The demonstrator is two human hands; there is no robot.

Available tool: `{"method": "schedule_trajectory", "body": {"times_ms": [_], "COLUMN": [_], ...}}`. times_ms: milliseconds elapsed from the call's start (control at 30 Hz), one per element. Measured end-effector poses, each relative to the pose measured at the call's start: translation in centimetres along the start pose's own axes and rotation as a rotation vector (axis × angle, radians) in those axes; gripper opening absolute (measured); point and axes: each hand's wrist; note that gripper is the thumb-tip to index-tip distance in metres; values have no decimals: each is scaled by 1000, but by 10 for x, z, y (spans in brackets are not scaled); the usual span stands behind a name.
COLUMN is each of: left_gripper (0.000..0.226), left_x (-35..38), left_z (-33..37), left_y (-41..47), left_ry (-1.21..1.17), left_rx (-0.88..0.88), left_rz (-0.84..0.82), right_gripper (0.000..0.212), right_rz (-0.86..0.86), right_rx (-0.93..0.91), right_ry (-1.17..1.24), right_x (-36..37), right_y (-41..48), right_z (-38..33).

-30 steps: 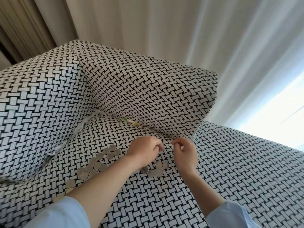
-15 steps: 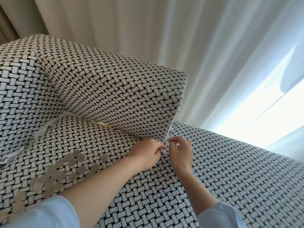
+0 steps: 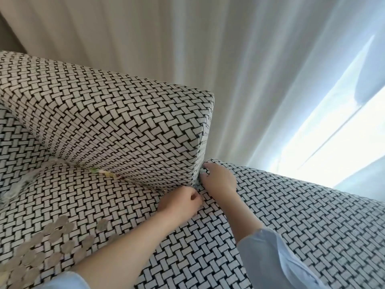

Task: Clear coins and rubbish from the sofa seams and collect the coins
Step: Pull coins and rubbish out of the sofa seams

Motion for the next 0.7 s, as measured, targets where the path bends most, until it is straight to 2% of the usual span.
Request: {"method": "schedule_trajectory", "body": {"times_ms": [67,200,400,567,700], "left_gripper": [35,44,38,18,22], "left_x": [2,8,5,-6,-13], "left_z": [2,5,5,-7,-25], "left_y": [4,7,4,-7,-24], "left_ry": [31,63,58,-199,-413], "left_rx": [-17,-44,-38,-29,-53], "left_rz": [26,119,60,-153,-124], "right_gripper": [26,28,20,25,34], "right_rz": [-14,56,180,115,13], "right_rx": [3,20,16,-54,-108], "right_ry": [-93,-117,223,294,433], "right_x": [5,13,10,12,8], "right_y": [7,8,-8,-33,-64], "right_z": [-2,3,12,2,-5]}}
Point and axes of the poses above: each hand's wrist, its own y-axis towards the middle knuckle, its own x-axis out of the palm, z = x × y, and after that the axes turned 12 degrees about -x, right-handed
